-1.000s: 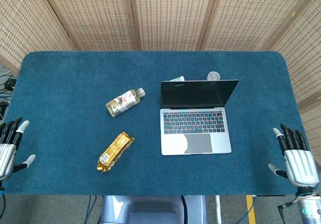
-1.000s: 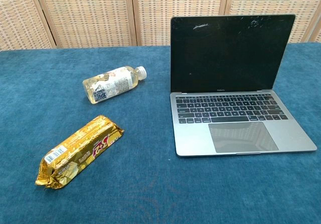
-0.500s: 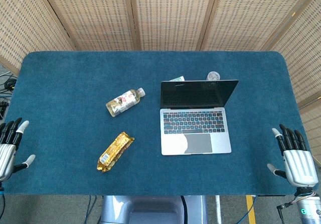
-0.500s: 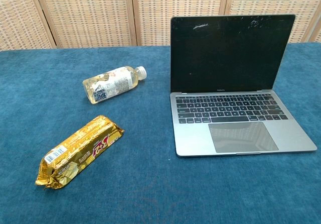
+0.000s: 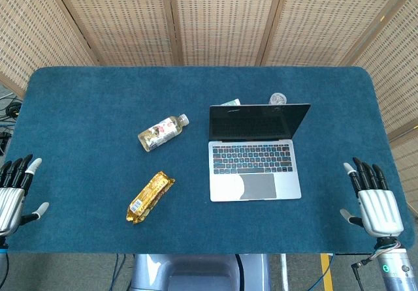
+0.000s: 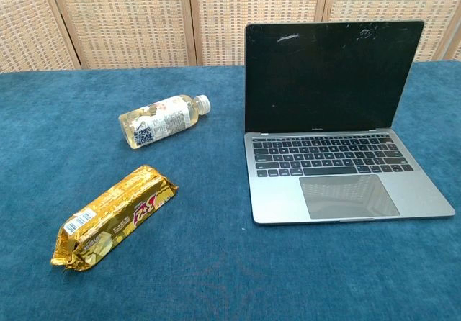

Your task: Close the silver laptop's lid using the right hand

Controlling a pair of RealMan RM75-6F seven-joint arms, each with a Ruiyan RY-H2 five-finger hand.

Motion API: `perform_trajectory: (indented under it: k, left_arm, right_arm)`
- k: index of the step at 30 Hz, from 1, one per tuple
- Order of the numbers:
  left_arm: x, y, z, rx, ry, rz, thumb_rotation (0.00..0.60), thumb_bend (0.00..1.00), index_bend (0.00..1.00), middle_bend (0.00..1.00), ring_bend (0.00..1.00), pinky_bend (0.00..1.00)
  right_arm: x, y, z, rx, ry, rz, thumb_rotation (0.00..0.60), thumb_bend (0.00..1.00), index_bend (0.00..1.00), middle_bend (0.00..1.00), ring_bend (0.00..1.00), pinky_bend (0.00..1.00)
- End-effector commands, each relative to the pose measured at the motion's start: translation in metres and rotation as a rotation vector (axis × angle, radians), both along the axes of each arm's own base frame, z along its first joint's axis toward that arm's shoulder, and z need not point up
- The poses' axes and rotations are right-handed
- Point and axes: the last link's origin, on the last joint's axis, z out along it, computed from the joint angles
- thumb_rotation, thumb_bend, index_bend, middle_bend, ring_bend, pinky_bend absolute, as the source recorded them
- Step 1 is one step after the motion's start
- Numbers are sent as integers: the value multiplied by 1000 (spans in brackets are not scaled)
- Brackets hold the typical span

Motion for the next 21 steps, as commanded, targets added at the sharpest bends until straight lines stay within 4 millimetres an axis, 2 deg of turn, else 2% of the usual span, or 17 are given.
perform_trajectory:
  k: [1,2,5,10,14,17,19,21]
  left_arm:
    - [0,1,-2,-7,4,1,600,241,0,0,0,0]
    - [-1,2,-3,-10,5,3,600,241,0,0,0,0]
    - [-2,2,-3,-11,6,6,600,241,0,0,0,0]
    - [-3,4,-3,-9,3,13,600,241,0,0,0,0]
    - [-5,6,-3,-12,-3,21,600,242,0,0,0,0]
    - [-5,6,-3,-13,-5,20,600,242,0,0,0,0]
    - [-5,5,-3,-14,-7,20,600,242,0,0,0,0]
    - [-5,6,-3,-16,-7,20,600,242,0,0,0,0]
  right_arm:
    - [19,-21,2,-14,17,37,600,156,22,0,0,0]
    - [26,-30,3,-23,22,56,600,156,26,0,0,0]
    - [34,-38,4,-32,28,68,600,164,45,0,0,0]
    - [54,-64,5,-49,44,99,600,211,71,0,0,0]
    - [80,-103,-7,-8,45,113,600,254,84,2,0,0]
    - [88,-116,-15,13,46,105,600,369,97,16,0,0]
    - [92,-123,-21,28,51,107,600,530,108,28,0,0]
    - [97,-131,-26,39,58,112,600,634,119,39,0,0]
